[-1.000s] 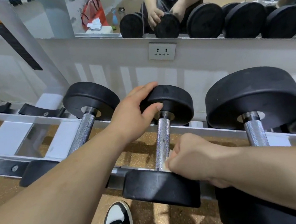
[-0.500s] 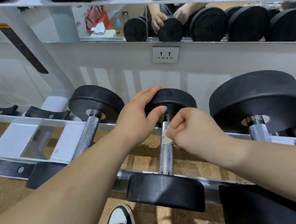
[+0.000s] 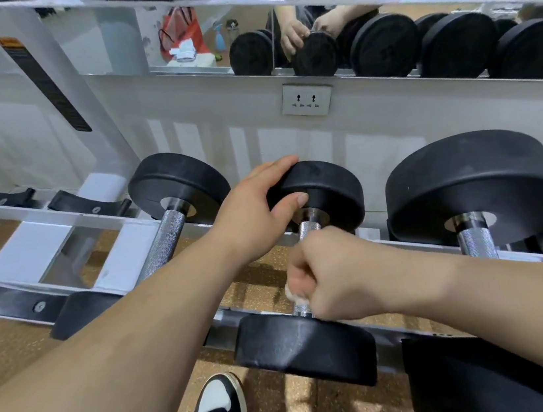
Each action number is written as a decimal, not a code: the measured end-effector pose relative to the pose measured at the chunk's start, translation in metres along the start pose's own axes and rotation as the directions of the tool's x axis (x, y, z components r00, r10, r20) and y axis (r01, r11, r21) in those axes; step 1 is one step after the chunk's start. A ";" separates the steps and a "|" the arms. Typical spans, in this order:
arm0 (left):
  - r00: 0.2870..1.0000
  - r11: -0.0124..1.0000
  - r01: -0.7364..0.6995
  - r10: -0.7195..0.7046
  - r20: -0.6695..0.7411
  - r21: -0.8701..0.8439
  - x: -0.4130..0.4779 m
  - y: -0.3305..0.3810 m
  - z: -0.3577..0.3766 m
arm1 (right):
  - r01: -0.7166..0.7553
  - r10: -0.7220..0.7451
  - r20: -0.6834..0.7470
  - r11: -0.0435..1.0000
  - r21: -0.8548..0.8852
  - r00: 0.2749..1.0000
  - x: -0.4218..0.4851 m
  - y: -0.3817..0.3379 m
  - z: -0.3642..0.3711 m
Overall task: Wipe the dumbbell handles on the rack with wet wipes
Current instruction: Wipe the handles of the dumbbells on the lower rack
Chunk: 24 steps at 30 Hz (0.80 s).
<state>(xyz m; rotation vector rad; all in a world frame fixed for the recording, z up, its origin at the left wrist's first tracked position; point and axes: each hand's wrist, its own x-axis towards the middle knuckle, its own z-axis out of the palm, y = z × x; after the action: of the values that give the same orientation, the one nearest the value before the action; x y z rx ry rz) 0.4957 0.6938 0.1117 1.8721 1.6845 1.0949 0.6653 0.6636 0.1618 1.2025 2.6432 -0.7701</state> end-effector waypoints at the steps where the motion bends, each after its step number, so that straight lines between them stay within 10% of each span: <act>1: 1.000 1.000 0.001 -0.001 0.001 -0.005 0.000 0.000 0.000 | 0.022 -0.022 0.038 1.000 -0.011 0.999 -0.002 0.000 -0.001; 7: 1.000 1.000 0.002 -0.002 -0.009 -0.027 0.000 0.000 -0.001 | 0.095 -0.201 -0.296 0.937 -0.335 0.934 0.020 0.011 -0.004; 14: 1.000 0.999 0.004 -0.004 0.010 0.046 0.001 0.001 -0.002 | -0.089 0.039 0.235 0.975 0.205 0.971 -0.007 0.015 -0.009; 18: 1.000 0.999 0.006 -0.006 0.003 0.049 0.001 0.001 -0.002 | -0.363 0.431 0.040 0.702 0.613 0.901 0.004 0.035 -0.002; 21: 1.000 0.999 0.003 -0.003 0.009 0.053 0.000 0.002 -0.001 | -0.348 0.582 0.078 0.368 0.862 0.810 0.023 0.036 0.002; 24: 1.000 0.998 0.002 -0.003 0.009 0.061 0.000 0.001 -0.001 | -0.321 0.632 0.071 0.289 0.902 0.771 0.038 0.033 0.013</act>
<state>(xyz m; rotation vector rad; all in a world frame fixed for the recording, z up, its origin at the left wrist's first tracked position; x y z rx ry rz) 0.4957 0.6932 0.1131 1.9091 1.7333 1.0433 0.6626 0.7004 0.1254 2.3793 1.6384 -2.0780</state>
